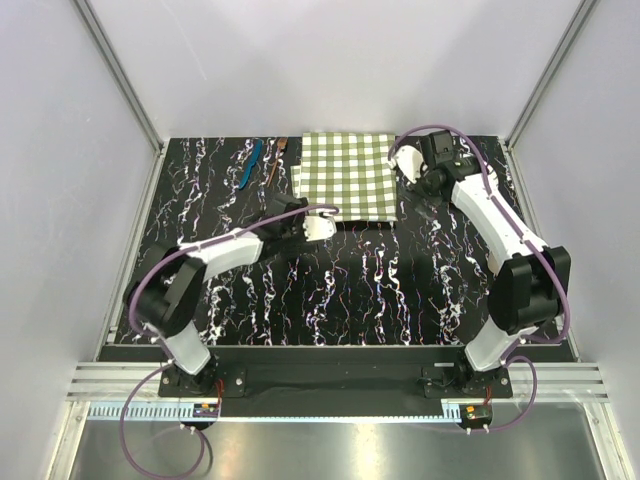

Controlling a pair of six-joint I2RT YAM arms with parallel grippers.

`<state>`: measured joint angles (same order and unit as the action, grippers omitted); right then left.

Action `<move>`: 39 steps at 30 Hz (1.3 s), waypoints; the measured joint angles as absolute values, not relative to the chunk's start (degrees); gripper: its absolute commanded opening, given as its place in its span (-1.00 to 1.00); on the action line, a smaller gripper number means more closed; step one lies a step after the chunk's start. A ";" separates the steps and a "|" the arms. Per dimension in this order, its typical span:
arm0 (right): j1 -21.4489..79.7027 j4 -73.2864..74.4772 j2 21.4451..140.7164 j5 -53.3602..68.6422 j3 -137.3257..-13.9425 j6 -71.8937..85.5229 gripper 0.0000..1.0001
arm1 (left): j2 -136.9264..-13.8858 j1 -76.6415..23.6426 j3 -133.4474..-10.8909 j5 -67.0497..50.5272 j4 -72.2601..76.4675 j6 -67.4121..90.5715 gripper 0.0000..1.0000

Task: Set the dinner table for one person
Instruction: Flatten out the napkin at the center of the board.

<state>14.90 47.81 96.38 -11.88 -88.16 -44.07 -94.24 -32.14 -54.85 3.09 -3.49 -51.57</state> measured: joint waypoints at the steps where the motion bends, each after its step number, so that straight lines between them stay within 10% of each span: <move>1: 14.90 47.77 96.05 -12.43 -87.61 -44.25 0.98 | -96.09 -32.14 -55.55 2.90 -3.36 -51.92 0.97; 13: 14.90 47.40 90.87 -15.94 -84.55 -45.43 0.97 | -108.29 -32.14 -65.12 2.74 -0.19 -52.36 0.75; 16: 14.90 47.00 90.80 -16.16 -84.55 -45.50 0.97 | -109.25 -32.14 -66.13 2.83 0.05 -52.49 0.09; 17: 14.90 46.94 90.80 -16.29 -84.55 -45.52 0.96 | -109.43 -32.14 -66.37 2.83 -0.01 -52.69 -0.96; 39: 14.90 43.92 90.70 -16.93 -81.14 -45.17 0.99 | -107.85 -30.61 -79.26 8.27 -1.63 -49.15 -1.00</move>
